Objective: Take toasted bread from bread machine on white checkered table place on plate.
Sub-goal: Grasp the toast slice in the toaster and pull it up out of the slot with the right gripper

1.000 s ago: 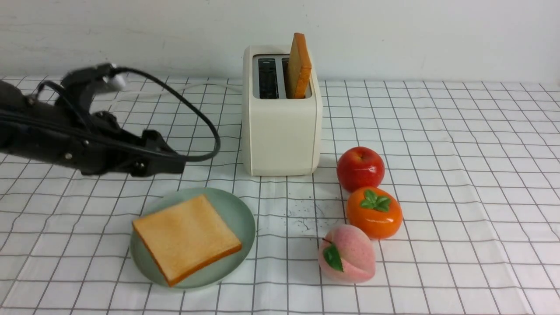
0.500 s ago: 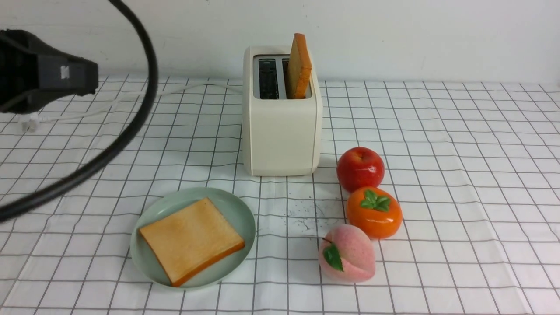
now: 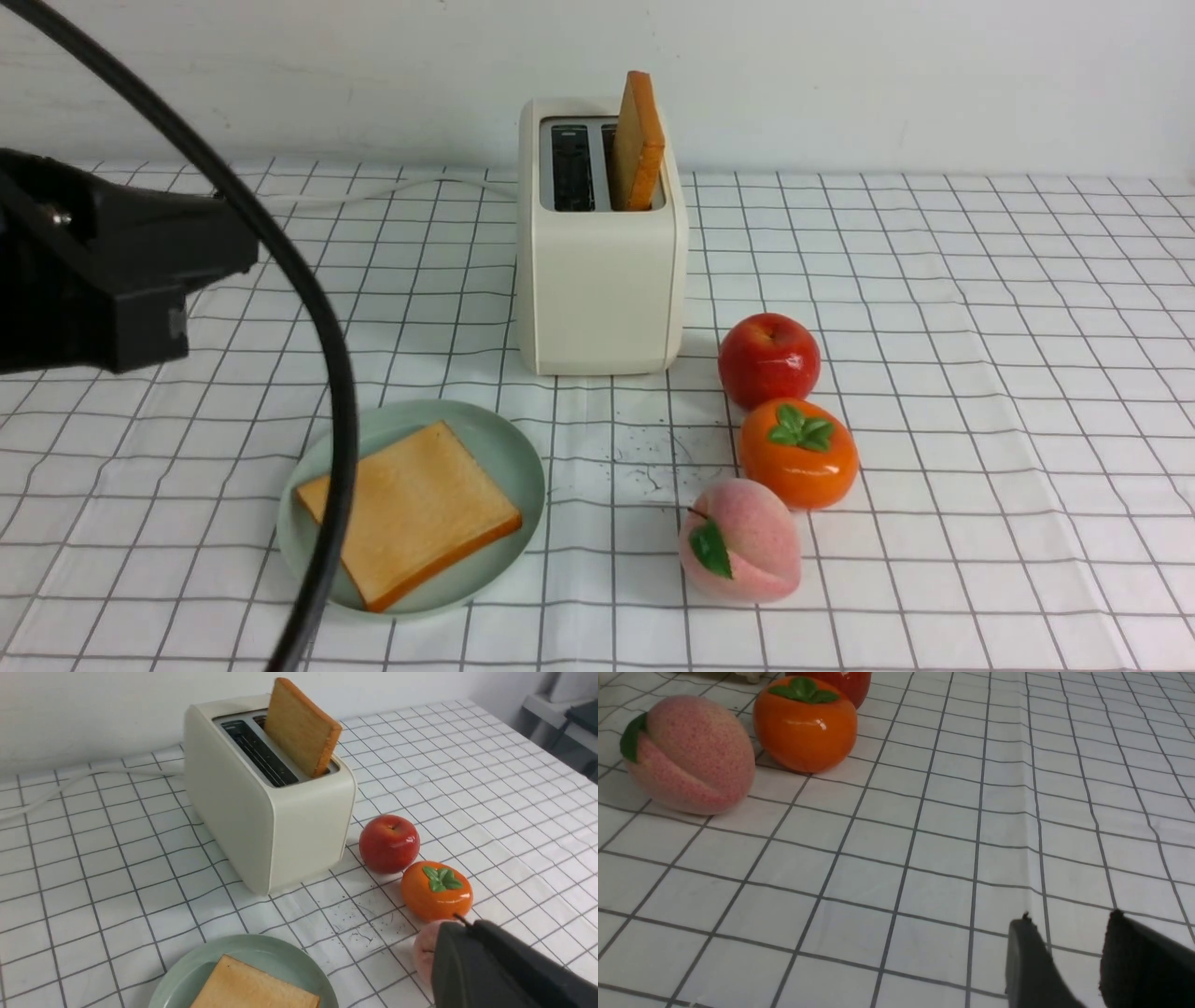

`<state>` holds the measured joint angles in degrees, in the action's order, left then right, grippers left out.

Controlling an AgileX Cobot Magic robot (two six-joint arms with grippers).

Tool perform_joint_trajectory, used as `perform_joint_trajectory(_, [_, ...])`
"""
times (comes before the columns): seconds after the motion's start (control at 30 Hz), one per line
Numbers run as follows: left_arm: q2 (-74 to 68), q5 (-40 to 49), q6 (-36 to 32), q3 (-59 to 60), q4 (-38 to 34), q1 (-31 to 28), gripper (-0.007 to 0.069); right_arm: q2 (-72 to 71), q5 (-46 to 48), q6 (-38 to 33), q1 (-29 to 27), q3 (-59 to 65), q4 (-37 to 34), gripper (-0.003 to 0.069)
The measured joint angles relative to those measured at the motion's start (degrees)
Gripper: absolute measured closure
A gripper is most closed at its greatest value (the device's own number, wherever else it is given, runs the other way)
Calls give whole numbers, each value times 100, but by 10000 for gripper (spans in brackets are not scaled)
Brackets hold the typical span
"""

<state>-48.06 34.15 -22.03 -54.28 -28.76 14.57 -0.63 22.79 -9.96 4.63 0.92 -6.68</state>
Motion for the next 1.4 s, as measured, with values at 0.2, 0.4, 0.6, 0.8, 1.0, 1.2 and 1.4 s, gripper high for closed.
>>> perform_joint_trajectory(0.2, [0,18,764,0,528,53,638,0,-370,487,0,51,-829,419])
perform_joint_trajectory(0.4, [0,47,853,0,661,53,638,0,-1733,1632,0,59,-3280,419])
perform_joint_trajectory(0.6, [-5,47,853,0,687,53,638,280,-1223,1548,39,-543,-4089,468])
perform_joint_trajectory(0.8, [-75,31,860,0,686,53,638,3096,1928,291,86,-3275,-3087,568])
perform_joint_trajectory(1.0, [-118,52,866,0,691,53,638,5609,3472,100,86,-5406,-2308,610])
perform_joint_trajectory(1.2, [-118,201,866,1,708,53,638,7774,3503,59,682,-7473,-2124,635])
perform_joint_trajectory(1.4, [-118,220,866,6,703,53,638,9090,3188,179,1431,-9099,-1710,608])
